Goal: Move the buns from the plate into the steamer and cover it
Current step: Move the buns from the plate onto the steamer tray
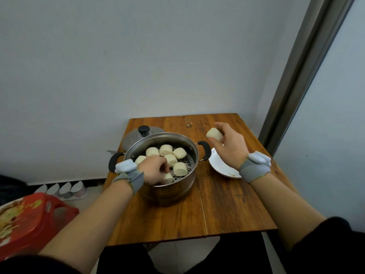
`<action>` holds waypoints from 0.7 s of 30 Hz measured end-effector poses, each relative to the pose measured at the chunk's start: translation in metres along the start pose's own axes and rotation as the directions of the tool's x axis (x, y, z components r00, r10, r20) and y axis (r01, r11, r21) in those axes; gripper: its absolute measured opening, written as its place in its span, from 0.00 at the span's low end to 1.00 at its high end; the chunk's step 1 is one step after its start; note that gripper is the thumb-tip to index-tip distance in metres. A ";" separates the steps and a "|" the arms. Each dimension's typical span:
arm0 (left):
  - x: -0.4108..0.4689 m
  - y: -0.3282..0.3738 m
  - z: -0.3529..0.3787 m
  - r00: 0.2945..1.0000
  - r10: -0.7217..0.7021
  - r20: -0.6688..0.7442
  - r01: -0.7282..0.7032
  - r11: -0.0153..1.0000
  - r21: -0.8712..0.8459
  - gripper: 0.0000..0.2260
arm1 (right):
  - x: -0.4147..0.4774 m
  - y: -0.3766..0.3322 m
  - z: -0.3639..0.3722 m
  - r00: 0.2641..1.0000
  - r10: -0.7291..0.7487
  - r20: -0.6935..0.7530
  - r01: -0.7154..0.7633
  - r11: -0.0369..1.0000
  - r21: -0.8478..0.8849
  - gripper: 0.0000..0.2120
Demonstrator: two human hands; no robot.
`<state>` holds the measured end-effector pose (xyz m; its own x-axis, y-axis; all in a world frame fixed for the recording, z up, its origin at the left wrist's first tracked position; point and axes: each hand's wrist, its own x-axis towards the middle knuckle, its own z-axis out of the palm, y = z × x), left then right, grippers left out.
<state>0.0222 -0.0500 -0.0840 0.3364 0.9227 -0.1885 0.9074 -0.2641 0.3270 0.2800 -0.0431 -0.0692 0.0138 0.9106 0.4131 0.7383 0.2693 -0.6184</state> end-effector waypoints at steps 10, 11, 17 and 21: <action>-0.010 -0.044 -0.001 0.713 -0.123 -0.690 0.159 0.987 -0.011 0.12 | 0.013 -0.031 0.013 0.993 -0.112 0.045 0.108 0.992 0.067 0.21; -0.011 -0.050 0.001 0.685 -0.172 -0.708 0.182 0.981 -0.062 0.13 | 0.016 -0.036 0.019 0.986 -0.138 0.092 0.134 0.990 0.052 0.21; -0.008 -0.057 0.012 0.653 -0.307 -0.693 0.162 0.950 -0.268 0.13 | 0.025 -0.065 0.059 0.750 -0.165 0.640 0.363 0.912 -0.190 0.23; -0.008 -0.061 0.012 0.659 -0.300 -0.689 0.163 0.952 -0.259 0.13 | 0.021 -0.073 0.088 0.668 -0.127 0.733 0.375 0.909 -0.184 0.19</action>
<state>-0.0327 -0.0444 -0.1140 -0.2244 0.8813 0.4159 0.8533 -0.0284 0.5207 0.1669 -0.0158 -0.0739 -0.5790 0.8041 -0.1351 0.8001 0.5283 -0.2842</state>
